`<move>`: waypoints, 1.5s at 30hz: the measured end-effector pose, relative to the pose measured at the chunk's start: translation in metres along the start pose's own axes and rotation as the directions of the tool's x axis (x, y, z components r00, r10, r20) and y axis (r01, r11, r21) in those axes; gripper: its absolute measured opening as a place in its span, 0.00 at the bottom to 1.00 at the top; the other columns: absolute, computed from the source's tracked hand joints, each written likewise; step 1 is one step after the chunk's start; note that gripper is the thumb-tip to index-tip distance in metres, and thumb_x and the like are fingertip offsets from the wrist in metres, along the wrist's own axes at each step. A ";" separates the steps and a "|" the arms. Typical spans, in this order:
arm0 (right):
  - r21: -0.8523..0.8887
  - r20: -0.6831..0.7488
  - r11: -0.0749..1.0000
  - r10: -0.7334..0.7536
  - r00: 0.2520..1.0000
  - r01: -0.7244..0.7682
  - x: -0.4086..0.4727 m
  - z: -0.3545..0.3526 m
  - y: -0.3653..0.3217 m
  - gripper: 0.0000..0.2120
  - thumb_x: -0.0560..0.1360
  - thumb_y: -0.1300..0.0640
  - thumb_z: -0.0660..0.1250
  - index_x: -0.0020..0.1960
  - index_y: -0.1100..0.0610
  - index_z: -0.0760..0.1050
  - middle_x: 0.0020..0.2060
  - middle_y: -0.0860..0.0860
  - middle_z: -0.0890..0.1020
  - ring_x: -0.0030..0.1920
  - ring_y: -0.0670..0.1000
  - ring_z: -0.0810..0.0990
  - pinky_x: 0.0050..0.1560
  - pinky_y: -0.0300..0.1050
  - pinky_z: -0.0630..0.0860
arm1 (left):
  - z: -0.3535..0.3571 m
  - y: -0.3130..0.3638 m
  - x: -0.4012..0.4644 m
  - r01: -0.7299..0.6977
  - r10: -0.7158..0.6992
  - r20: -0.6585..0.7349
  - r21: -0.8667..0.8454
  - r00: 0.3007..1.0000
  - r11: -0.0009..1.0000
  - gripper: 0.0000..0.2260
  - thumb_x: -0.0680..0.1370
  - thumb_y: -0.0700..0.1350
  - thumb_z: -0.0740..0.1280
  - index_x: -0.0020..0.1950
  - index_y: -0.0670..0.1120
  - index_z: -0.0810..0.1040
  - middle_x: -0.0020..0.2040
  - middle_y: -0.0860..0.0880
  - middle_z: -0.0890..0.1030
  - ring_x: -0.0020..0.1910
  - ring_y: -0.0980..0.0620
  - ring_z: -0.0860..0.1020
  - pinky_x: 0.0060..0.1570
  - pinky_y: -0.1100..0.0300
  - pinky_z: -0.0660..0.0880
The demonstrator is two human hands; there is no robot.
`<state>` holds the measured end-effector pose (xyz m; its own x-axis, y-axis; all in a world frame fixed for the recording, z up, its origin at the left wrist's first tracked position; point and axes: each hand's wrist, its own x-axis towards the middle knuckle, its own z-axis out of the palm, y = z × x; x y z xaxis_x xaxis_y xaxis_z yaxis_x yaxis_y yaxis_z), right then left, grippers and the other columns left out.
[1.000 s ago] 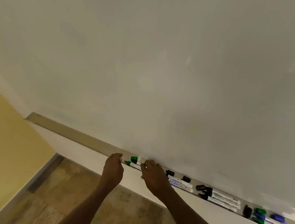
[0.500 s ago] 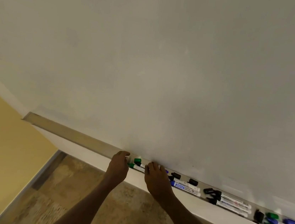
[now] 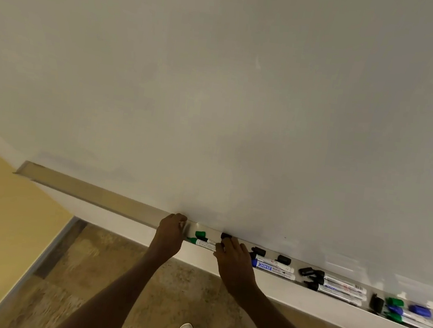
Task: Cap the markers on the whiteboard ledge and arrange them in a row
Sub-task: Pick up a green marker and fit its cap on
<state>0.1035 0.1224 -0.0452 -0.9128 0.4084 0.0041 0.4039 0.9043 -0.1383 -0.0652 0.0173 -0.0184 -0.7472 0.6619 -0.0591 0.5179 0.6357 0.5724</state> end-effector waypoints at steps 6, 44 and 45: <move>0.055 -0.095 0.995 0.093 0.991 -0.088 -0.016 -0.006 0.006 0.17 0.65 0.60 0.78 0.52 0.58 0.79 0.46 0.53 0.82 0.47 0.54 0.79 0.45 0.48 0.79 | 0.006 0.007 -0.004 0.026 -0.023 0.034 -0.086 0.999 0.996 0.10 0.76 0.33 0.61 0.54 0.38 0.80 0.50 0.40 0.83 0.47 0.45 0.79 0.47 0.57 0.75; 0.091 -0.234 0.995 0.066 0.970 -0.046 -0.025 -0.030 0.033 0.14 0.66 0.58 0.77 0.51 0.56 0.80 0.41 0.51 0.83 0.43 0.52 0.78 0.38 0.45 0.78 | 0.015 0.029 -0.006 0.578 -0.463 0.491 -0.814 0.738 0.057 0.08 0.76 0.35 0.68 0.54 0.37 0.79 0.57 0.42 0.79 0.54 0.50 0.78 0.56 0.59 0.76; 0.088 -0.234 0.995 0.059 0.970 -0.039 -0.025 -0.030 0.033 0.14 0.66 0.58 0.77 0.51 0.56 0.80 0.41 0.51 0.83 0.43 0.52 0.78 0.38 0.45 0.78 | 0.016 0.030 -0.006 0.566 -0.457 0.483 -0.823 0.747 0.055 0.08 0.75 0.36 0.68 0.54 0.37 0.79 0.56 0.43 0.79 0.54 0.51 0.78 0.54 0.60 0.78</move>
<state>0.1412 0.1456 -0.0200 -0.8480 0.4785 0.2280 0.4323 0.8732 -0.2250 -0.0385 0.0386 -0.0144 -0.5932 0.3960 -0.7010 -0.7371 0.0831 0.6707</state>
